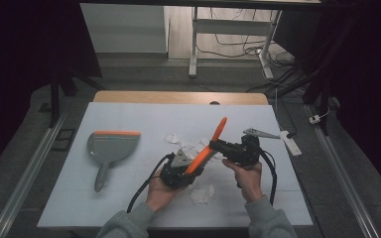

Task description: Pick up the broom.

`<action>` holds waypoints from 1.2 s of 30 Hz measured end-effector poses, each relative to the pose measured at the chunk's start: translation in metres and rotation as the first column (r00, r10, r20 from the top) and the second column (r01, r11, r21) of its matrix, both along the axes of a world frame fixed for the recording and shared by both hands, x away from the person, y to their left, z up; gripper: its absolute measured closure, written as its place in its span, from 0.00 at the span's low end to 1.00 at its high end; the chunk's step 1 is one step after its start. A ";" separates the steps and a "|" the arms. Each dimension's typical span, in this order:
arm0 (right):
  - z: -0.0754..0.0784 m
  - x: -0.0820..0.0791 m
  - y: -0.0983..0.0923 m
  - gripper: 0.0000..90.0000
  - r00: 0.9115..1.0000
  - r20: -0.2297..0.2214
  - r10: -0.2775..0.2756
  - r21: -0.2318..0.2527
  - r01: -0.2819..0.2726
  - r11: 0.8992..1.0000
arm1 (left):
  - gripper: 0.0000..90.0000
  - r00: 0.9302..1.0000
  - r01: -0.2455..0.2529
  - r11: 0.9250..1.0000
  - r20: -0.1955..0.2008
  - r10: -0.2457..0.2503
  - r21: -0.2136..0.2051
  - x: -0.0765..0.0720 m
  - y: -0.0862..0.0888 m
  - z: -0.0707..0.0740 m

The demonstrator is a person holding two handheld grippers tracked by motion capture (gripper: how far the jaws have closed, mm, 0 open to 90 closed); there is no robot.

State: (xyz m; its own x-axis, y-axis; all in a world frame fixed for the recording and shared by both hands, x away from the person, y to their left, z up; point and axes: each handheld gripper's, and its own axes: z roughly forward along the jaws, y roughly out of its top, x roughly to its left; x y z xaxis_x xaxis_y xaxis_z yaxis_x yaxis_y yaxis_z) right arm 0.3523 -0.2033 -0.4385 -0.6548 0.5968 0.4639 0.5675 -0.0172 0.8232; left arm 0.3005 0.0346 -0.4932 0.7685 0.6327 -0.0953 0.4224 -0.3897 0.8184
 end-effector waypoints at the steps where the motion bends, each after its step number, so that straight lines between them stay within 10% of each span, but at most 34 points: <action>1: -0.001 0.000 0.001 0.78 1.000 -0.005 0.002 0.005 -0.002 1.000 | 0.84 1.000 -0.004 1.000 0.005 0.004 0.006 0.001 0.003 0.000; 13: -0.003 -0.002 0.003 0.75 0.999 -0.026 0.028 -0.009 -0.028 1.000 | 0.87 0.999 0.031 0.995 0.025 -0.033 0.090 0.001 0.018 0.007; 19: 0.007 -0.008 0.000 0.54 0.996 0.064 0.059 -0.101 -0.052 0.994 | 0.87 0.998 0.044 0.992 0.033 -0.048 0.120 0.001 0.035 0.019; 26: 0.027 -0.025 -0.004 0.45 0.965 0.176 0.194 -0.275 -0.141 0.951 | 0.87 0.993 0.108 0.978 0.026 -0.114 0.179 0.001 0.049 0.036; 36: 0.044 -0.043 0.011 0.41 0.919 0.214 0.332 -0.518 -0.181 0.836 | 0.87 0.981 0.188 0.947 -0.014 -0.191 0.262 -0.002 0.044 0.042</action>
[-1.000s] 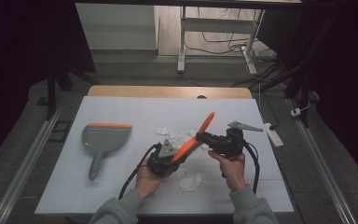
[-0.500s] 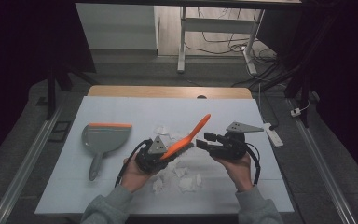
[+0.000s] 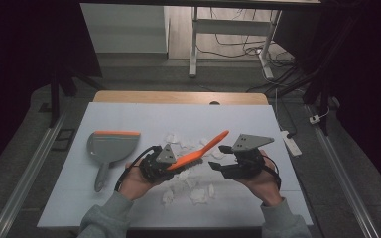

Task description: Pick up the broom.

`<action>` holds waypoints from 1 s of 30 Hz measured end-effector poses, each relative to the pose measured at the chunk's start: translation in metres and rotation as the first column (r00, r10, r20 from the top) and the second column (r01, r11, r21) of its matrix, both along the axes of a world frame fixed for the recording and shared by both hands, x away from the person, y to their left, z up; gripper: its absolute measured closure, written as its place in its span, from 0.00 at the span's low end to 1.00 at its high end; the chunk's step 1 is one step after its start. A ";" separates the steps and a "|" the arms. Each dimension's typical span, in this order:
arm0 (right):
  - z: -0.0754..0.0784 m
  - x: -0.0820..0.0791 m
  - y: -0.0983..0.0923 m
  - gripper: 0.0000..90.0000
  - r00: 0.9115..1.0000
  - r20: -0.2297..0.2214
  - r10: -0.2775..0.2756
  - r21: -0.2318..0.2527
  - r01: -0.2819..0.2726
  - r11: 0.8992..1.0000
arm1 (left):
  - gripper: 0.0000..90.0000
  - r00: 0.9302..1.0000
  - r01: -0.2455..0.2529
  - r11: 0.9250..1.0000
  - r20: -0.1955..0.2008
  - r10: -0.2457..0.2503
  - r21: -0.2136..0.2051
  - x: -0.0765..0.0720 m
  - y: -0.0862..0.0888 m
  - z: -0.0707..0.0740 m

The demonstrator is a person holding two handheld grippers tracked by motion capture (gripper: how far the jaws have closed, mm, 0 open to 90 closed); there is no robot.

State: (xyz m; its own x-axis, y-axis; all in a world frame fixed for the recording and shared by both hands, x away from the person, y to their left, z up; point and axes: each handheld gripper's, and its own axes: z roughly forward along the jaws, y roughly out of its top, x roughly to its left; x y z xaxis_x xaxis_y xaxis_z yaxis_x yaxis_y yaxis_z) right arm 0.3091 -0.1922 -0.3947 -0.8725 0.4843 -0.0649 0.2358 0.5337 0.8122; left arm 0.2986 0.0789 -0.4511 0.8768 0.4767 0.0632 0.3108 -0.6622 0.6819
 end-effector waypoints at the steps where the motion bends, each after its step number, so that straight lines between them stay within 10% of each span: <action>1: 0.001 -0.001 0.002 0.41 1.000 0.008 0.009 -0.010 -0.008 1.000 | 0.87 1.000 0.012 1.000 -0.002 -0.012 0.013 -0.001 -0.003 -0.001; 9: -0.004 -0.006 0.019 0.39 0.996 0.025 0.085 -0.139 -0.081 0.987 | 0.87 0.995 0.094 0.991 -0.032 -0.091 0.100 -0.005 -0.019 -0.007; 16: -0.025 -0.007 0.038 0.37 0.987 -0.026 0.157 -0.312 -0.157 0.937 | 0.87 0.985 0.175 0.968 -0.023 -0.174 0.182 -0.014 -0.035 -0.012; 30: -0.056 -0.008 0.054 0.70 0.971 -0.075 0.225 -0.497 -0.233 0.836 | 0.87 0.976 0.216 0.958 -0.025 -0.215 0.186 -0.014 -0.037 -0.014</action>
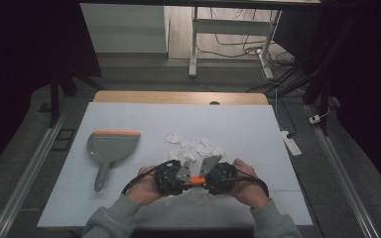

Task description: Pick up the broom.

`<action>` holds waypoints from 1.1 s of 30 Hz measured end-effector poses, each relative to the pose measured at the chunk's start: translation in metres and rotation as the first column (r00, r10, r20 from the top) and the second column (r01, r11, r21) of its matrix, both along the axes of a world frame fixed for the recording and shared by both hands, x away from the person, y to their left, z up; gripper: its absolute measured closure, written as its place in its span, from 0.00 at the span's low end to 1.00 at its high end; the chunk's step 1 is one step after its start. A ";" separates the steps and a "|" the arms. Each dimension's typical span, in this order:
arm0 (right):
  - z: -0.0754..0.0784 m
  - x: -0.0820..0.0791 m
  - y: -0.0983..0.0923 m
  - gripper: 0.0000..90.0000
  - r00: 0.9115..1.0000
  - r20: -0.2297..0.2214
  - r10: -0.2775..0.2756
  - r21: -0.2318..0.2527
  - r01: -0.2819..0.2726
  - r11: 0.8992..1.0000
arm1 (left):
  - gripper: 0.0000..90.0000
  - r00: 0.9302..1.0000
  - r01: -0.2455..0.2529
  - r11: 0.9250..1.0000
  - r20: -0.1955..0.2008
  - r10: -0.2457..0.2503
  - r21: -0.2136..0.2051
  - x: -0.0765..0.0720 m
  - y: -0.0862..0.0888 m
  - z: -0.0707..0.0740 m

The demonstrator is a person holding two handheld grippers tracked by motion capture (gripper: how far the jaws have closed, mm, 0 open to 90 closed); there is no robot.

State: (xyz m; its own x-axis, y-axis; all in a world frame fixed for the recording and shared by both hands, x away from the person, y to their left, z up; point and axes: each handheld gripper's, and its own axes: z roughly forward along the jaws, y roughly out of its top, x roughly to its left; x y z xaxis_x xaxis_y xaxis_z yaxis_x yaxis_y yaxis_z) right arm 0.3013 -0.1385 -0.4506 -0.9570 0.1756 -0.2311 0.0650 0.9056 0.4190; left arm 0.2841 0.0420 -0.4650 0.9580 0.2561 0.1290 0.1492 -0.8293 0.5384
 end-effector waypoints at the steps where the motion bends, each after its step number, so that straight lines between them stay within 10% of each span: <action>1: -0.001 -0.001 -0.001 0.72 1.000 -0.005 0.031 -0.004 -0.031 1.000 | 0.86 1.000 0.003 1.000 0.001 -0.003 -0.004 0.000 0.001 0.000; 7: 0.009 0.000 -0.009 0.77 1.000 0.020 0.017 0.077 -0.019 0.997 | 0.63 0.990 -0.098 0.989 0.089 0.108 -0.112 0.004 0.014 0.006; 13: 0.015 0.004 -0.017 0.78 0.999 0.025 -0.027 0.133 0.024 0.991 | 0.41 0.952 -0.225 0.948 0.159 0.263 -0.223 0.002 0.031 0.014; 21: 0.019 0.014 -0.034 0.78 0.994 0.002 -0.109 0.221 0.106 0.969 | 0.37 0.914 -0.325 0.879 0.123 0.387 -0.349 -0.004 0.062 0.024; 33: 0.027 0.032 -0.063 0.78 0.978 -0.029 -0.208 0.336 0.205 0.919 | 0.36 0.845 -0.475 0.810 0.079 0.529 -0.343 -0.014 0.111 0.011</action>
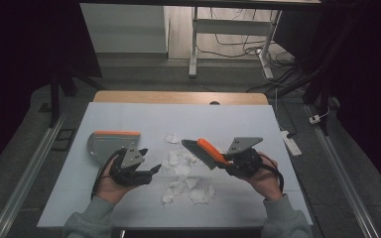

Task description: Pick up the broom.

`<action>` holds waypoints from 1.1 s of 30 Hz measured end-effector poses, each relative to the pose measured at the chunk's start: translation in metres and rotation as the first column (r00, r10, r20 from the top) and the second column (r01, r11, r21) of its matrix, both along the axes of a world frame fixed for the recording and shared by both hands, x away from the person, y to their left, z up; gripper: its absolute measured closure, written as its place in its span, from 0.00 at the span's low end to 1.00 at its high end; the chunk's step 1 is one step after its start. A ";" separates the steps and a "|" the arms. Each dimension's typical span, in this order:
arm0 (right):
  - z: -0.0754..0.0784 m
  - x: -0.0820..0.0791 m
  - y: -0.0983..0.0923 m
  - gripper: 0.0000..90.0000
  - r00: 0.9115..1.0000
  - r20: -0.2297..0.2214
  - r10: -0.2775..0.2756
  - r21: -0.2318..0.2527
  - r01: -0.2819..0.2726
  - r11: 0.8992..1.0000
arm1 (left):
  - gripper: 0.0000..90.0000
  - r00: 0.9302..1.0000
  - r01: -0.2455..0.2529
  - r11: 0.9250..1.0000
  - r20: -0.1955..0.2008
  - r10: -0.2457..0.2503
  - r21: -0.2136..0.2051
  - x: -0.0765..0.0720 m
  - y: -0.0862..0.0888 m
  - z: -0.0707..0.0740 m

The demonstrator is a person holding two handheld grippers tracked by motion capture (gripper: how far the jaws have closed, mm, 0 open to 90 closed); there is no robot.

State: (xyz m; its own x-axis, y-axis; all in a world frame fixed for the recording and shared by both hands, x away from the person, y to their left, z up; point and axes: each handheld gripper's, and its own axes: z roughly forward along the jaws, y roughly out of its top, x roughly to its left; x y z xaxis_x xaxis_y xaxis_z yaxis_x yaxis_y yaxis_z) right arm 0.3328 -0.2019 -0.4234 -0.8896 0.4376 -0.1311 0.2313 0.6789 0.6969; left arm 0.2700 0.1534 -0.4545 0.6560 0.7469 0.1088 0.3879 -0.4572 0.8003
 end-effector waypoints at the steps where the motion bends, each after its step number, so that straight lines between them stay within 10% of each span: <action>1: 0.000 0.002 -0.002 0.78 1.000 -0.001 -0.007 0.005 0.007 1.000 | 0.36 1.000 -0.011 1.000 -0.001 0.011 0.000 0.000 0.003 -0.001; 15: 0.003 0.011 -0.022 0.78 0.990 0.012 -0.138 0.047 0.137 0.989 | 0.34 0.990 -0.132 0.991 -0.044 0.132 -0.001 -0.024 0.047 -0.019; 33: 0.006 0.026 -0.051 0.78 0.942 0.016 -0.337 -0.001 0.337 0.942 | 0.33 0.982 -0.168 0.986 -0.088 0.168 0.003 -0.030 0.068 -0.038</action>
